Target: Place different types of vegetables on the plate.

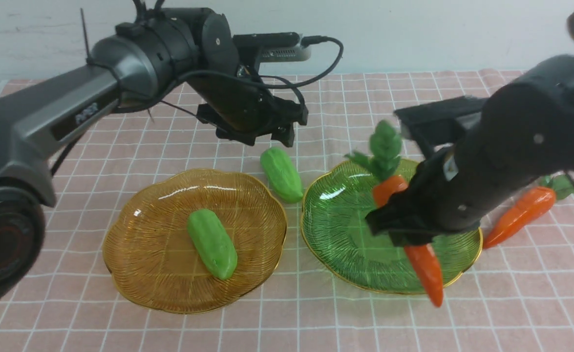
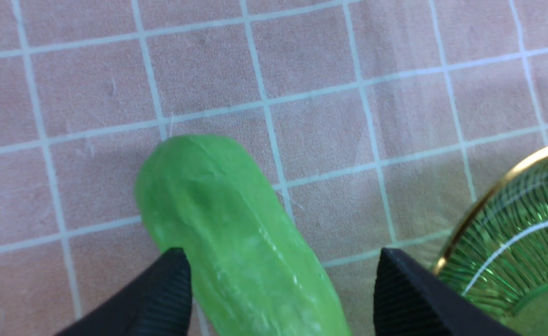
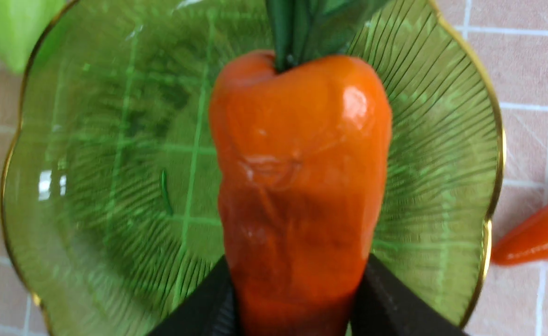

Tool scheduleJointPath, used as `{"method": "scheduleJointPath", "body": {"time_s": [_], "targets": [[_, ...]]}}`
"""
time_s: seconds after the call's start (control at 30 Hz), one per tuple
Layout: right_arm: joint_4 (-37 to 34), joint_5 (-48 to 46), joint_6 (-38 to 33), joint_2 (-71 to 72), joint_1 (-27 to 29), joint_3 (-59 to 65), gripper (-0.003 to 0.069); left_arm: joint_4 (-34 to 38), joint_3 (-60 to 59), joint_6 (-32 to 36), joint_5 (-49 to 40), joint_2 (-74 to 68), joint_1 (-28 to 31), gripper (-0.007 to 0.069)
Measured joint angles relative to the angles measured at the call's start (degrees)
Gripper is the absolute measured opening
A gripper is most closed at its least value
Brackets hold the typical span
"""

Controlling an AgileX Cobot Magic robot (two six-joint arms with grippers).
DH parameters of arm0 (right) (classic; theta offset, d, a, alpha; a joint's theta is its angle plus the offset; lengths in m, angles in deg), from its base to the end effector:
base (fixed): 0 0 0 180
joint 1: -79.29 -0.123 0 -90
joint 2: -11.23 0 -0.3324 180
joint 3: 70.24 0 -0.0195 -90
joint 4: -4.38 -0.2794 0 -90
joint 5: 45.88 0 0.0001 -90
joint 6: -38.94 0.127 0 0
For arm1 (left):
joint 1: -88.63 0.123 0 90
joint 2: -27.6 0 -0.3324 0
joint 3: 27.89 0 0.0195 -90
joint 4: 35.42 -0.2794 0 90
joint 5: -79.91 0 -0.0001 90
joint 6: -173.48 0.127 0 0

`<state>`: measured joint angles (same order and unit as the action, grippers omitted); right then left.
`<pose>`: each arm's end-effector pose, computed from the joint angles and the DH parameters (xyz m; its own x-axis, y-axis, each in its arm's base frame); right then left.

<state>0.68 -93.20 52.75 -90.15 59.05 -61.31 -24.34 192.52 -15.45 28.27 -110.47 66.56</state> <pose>0.3570 0.1381 0.2529 -0.9342 -0.0453 -0.3539 -0.1042 0.9833 0.1493 0.5412 -0.2401 0.2198 -0.8836 0.0667 -0.4635 0.2104 0.9408 -0.2656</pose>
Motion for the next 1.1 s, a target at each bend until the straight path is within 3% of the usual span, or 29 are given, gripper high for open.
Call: {"method": "scheduleJointPath", "body": {"time_s": [0.2, 0.33, 0.47, 0.9, 1.1], "targets": [[-4.5, 3.7, -2.3, -3.3, 3.3, 0.0, 0.0395, -0.1, 2.1, -1.9, -0.6, -2.8, 0.0, 0.0479], [-5.1, 4.5, -3.0, -4.6, 4.4, 0.0, 0.0523, -0.8, 2.3, -3.4, -0.7, -3.5, 0.0, 0.0479], [-4.5, 3.9, -3.9, -4.8, 4.8, -0.4, 0.059, -3.0, 2.4, -4.8, -0.3, -3.8, 0.0, 0.0479], [2.2, -2.9, -5.1, -4.8, 5.1, -9.9, 0.0596, -5.5, 2.4, -7.7, 2.7, -6.3, 0.0, 0.0479], [5.6, -4.3, -0.6, -4.8, 10.5, -12.2, 0.0593, -5.2, 2.4, -7.8, 2.9, -7.8, 0.0, 0.0477]]}}
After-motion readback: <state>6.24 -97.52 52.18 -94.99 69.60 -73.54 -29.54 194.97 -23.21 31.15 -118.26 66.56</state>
